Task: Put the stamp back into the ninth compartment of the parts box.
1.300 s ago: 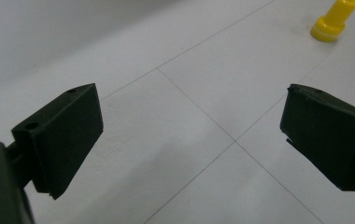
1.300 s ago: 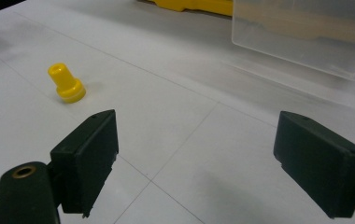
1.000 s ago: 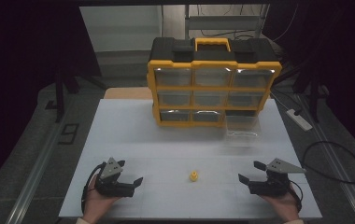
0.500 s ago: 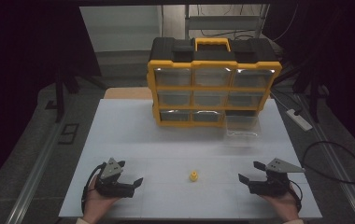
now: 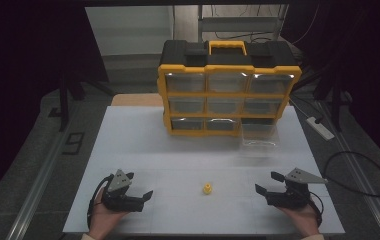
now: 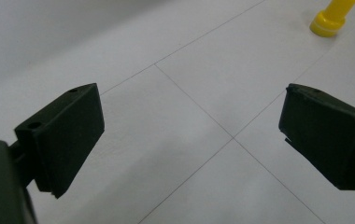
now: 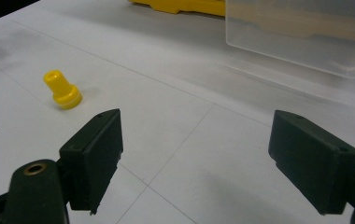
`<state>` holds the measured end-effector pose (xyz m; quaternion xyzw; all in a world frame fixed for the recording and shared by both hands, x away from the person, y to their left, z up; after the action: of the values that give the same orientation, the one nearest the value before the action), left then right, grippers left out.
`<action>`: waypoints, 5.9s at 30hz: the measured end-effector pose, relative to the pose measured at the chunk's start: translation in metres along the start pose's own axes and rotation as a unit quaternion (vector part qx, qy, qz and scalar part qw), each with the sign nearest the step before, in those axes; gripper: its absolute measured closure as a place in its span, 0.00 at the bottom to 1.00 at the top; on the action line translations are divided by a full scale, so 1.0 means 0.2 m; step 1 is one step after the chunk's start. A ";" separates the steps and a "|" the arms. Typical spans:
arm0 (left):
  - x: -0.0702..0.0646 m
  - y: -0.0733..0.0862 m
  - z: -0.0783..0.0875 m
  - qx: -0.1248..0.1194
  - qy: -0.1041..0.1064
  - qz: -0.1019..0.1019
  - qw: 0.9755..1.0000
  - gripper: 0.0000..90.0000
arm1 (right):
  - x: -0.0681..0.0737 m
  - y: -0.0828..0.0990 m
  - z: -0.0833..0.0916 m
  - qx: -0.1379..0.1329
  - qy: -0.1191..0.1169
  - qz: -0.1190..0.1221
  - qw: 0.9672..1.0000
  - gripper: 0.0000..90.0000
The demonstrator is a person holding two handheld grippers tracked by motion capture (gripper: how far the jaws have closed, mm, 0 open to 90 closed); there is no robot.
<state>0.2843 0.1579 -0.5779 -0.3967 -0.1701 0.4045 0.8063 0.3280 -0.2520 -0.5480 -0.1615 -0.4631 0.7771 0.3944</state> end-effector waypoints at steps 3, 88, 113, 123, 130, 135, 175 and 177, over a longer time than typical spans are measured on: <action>0.00 0.00 0.00 0.001 0.001 -0.002 1.000 0.08 | 0.01 -0.01 -0.01 0.003 0.001 0.002 1.000 0.21; -0.02 0.00 -0.02 0.003 0.007 -0.009 1.000 0.08 | 0.59 -0.33 -0.35 0.082 -0.117 0.123 0.982 0.28; -0.02 0.00 -0.02 0.003 0.005 -0.010 1.000 0.08 | 0.62 -0.20 -0.50 0.149 -0.118 0.141 0.972 0.30; -0.02 0.01 -0.02 0.006 0.005 -0.011 1.000 0.08 | 0.62 -0.14 -0.54 0.168 -0.111 0.149 0.968 0.30; -0.02 0.01 -0.02 0.006 0.005 -0.012 1.000 0.08 | 0.62 -0.12 -0.55 0.175 -0.112 0.157 0.966 0.34; -0.02 0.01 -0.02 0.006 0.005 -0.013 1.000 0.08 | 0.63 -0.10 -0.56 0.182 -0.115 0.166 0.962 0.40; -0.01 0.01 -0.02 0.006 0.002 -0.011 1.000 0.08 | 0.60 -0.20 -0.49 0.135 -0.108 0.167 0.971 0.81; -0.02 0.01 -0.02 0.006 0.002 -0.012 1.000 0.08 | 0.60 -0.21 -0.48 0.129 -0.108 0.166 0.972 0.81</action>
<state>0.2840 0.1541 -0.5812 -0.3907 -0.1708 0.3953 0.8136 0.3303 -0.0925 -0.5484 -0.0989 -0.3659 0.8975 0.2252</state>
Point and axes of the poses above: each handheld gripper's, and its own axes: z roughly backward along the jaws, y roughly out of its underside, x roughly to its left, the point moved 9 cm from there along -z, roughly forward along the jaws
